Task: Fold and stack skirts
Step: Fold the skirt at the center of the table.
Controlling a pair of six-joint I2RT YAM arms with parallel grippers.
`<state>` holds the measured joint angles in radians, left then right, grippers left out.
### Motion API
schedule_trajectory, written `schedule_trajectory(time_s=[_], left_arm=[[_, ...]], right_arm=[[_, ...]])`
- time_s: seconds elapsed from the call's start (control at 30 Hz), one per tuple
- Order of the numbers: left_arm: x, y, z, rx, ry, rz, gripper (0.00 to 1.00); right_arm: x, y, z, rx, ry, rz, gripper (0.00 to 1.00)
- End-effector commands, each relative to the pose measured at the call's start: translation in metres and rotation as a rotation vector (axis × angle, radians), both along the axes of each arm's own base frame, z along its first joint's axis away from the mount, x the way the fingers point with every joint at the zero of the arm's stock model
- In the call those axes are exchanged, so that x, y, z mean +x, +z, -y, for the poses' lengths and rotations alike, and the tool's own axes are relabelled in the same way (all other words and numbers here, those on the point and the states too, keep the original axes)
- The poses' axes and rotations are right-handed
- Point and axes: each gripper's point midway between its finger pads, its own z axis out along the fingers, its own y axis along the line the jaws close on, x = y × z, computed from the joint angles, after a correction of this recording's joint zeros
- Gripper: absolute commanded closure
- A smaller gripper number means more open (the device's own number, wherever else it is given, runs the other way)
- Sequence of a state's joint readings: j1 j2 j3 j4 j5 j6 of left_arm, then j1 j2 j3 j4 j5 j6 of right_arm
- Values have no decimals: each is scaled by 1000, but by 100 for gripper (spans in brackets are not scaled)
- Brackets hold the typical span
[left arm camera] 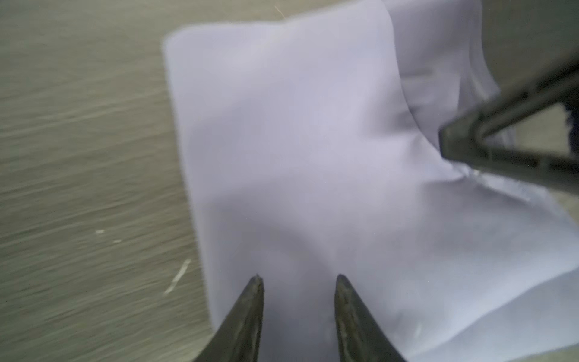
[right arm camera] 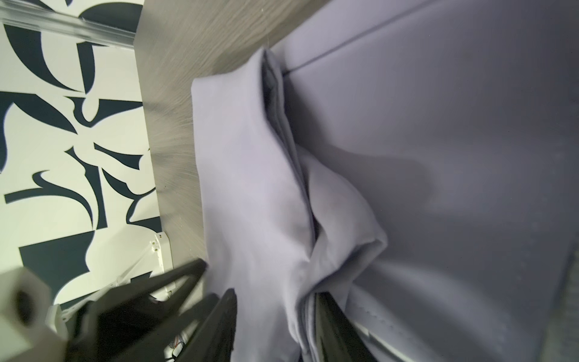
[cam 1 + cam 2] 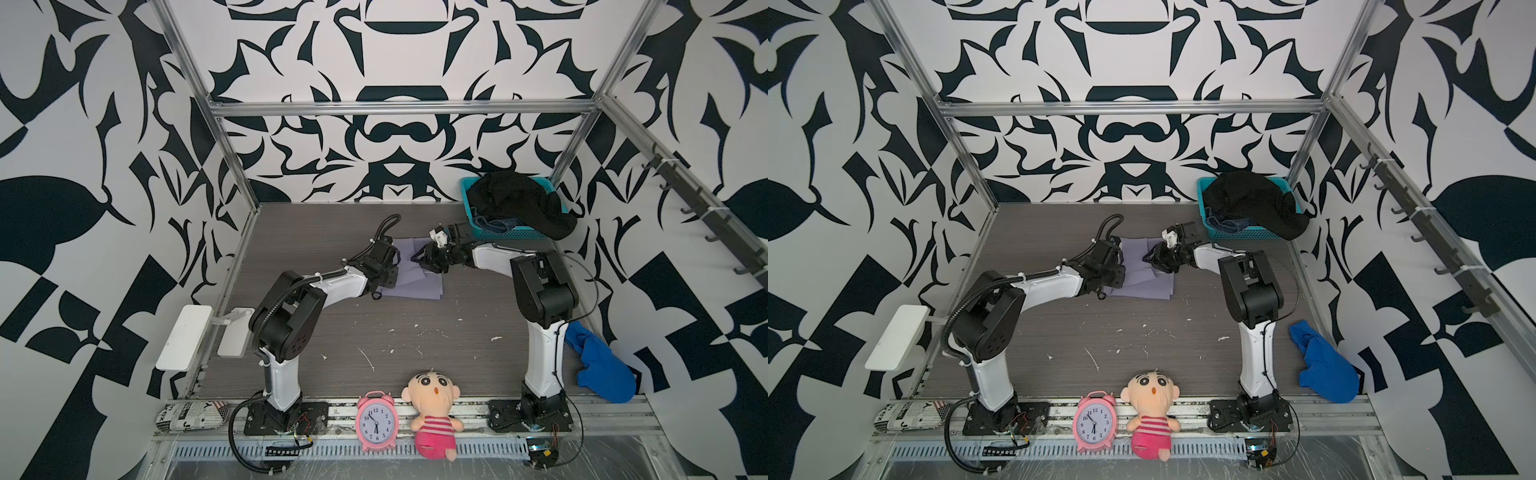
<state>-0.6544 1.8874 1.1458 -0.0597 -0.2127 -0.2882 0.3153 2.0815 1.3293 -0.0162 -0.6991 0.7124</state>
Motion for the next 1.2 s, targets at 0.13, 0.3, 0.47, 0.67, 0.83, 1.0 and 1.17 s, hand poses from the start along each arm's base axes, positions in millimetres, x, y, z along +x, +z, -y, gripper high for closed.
schedule_trajectory(time_s=[0.13,0.3,0.47,0.67,0.83,1.0,1.17], left_arm=[[5,0,5,-34,-12,22,65],[3,4,5,-52,-19,39,69],[2,2,8,-61,-24,31,69],[2,8,6,-57,-9,53,66],[0,36,-2,-81,15,115,59],[-2,76,-21,-130,69,220,48],[3,88,-46,-171,138,214,44]], right_arm=[[-5,4,-5,16,18,16,50],[-9,-5,-2,-38,26,-1,48],[-11,-18,-3,-81,36,-6,59],[-9,-28,-3,-97,28,-10,96],[-6,-10,-3,-96,28,31,100],[-6,23,-8,-55,45,80,100],[-6,62,-16,11,59,135,100]])
